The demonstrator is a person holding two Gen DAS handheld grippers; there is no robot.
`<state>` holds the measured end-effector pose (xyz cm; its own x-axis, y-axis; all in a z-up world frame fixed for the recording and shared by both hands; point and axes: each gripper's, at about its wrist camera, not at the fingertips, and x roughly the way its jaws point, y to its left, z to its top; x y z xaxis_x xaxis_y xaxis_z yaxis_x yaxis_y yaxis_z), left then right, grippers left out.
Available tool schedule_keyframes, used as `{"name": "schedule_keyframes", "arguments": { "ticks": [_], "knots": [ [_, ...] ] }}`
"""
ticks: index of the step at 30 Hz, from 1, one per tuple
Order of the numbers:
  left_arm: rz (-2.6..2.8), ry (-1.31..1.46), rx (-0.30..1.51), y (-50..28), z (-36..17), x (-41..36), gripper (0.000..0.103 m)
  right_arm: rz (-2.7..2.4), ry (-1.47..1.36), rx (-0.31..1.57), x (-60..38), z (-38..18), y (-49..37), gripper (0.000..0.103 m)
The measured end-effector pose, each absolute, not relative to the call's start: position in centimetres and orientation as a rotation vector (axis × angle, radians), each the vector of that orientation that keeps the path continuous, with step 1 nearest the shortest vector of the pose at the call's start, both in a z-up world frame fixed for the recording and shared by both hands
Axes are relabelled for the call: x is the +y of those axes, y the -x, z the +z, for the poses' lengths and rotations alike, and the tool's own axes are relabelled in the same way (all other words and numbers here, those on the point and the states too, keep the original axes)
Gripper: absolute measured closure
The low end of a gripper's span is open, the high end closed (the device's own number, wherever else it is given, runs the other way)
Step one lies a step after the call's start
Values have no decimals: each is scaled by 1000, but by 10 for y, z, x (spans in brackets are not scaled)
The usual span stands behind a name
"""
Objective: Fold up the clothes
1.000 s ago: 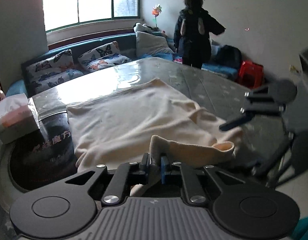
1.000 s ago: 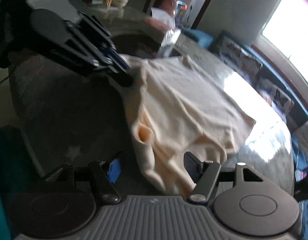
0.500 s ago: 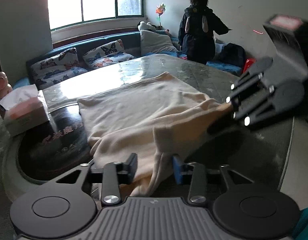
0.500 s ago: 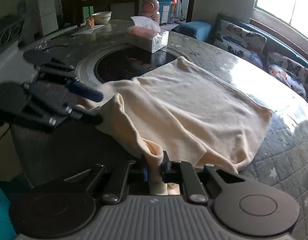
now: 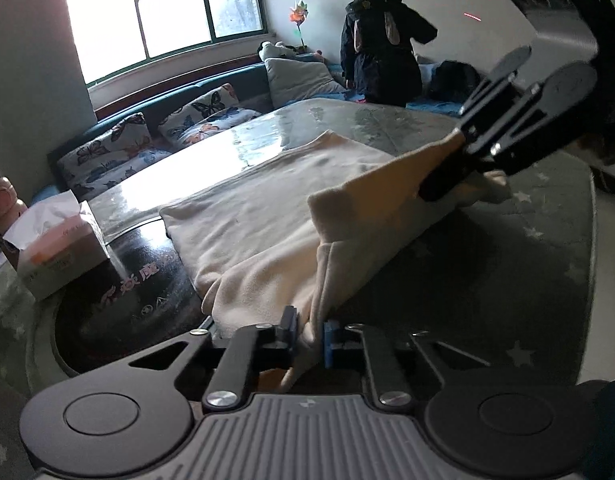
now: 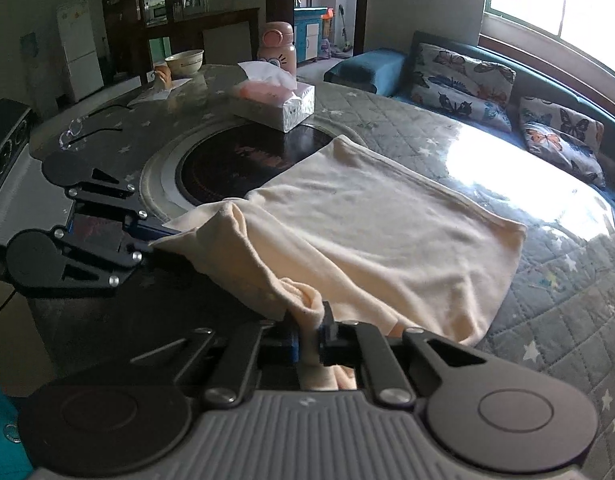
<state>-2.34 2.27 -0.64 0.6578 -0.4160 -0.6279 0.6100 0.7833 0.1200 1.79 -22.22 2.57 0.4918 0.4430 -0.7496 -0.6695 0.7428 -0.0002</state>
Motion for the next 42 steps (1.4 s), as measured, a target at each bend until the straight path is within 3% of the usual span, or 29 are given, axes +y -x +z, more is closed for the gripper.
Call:
{"name": "schedule_keyframes", "arguments": {
  "ticks": [14,23,29,33,35,37,39,42],
  "knots": [
    [-705,-232,612,99,35,52,92,812,281,822,-240,80,61,96],
    [-563,-219,606,-9,49,32,91,710,285,788,-231,88,-37,97],
    [-451,-206,738,-91,6,11,91,597,282,868,-222,30,-124,96],
    [-373,-165,783,-115,-19,11,82,545,219,905,-222,-13,-148,91],
    [-344,-165,770,-115,-21,14,73,516,175,883,-230,-16,-150,73],
    [-330,-162,759,-116,-19,18,70,481,136,855,-239,-14,-150,72],
    [-306,-141,750,-117,-15,24,57,433,117,829,-247,-7,-148,71],
    [-274,-101,708,-116,-3,38,57,432,93,798,-253,6,-141,70]
  ]
}}
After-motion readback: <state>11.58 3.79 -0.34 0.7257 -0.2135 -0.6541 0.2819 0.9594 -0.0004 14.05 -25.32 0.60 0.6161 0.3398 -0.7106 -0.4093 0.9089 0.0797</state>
